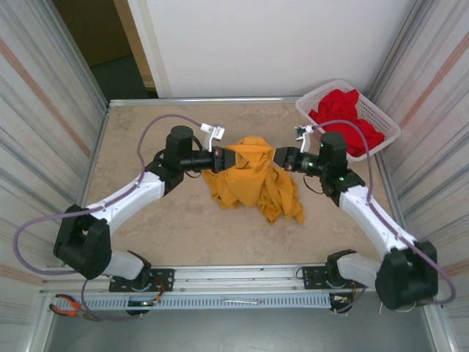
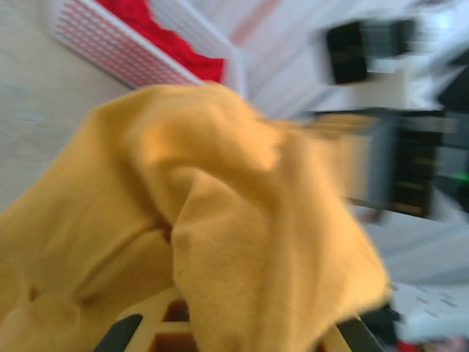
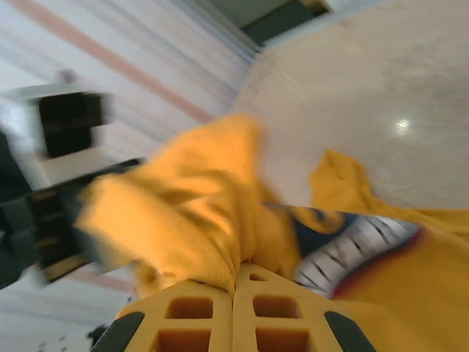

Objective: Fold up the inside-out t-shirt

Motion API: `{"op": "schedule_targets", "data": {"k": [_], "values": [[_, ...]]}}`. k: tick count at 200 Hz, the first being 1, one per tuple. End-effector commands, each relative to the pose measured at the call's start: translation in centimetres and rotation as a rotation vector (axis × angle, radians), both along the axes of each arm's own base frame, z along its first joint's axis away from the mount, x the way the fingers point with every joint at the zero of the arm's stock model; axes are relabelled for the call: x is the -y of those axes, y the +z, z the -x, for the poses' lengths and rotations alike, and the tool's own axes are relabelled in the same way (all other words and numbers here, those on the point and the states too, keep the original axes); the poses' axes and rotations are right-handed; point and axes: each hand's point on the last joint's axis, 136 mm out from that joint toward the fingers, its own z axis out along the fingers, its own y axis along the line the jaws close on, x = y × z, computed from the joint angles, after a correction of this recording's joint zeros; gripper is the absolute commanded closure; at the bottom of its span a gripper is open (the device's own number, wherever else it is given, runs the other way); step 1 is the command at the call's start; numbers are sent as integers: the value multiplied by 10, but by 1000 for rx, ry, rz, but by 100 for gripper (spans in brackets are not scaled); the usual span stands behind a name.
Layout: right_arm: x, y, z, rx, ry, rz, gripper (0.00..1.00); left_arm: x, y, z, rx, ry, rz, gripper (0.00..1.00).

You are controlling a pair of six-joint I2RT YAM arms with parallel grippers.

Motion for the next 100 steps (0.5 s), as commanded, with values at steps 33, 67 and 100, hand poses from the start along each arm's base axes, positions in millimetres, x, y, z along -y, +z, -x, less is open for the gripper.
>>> {"op": "schedule_targets", "data": {"k": [33,67,100], "values": [[8,-25,-58,-89,-154,85,66,1,71,54,38,-283,223,100],[34,-3,-19,-44,-237,143,55,-3,72,42,21,-256,267,100],[40,36,28,65,-229,157,43,-2,72,36,11,-255,279,100]]}}
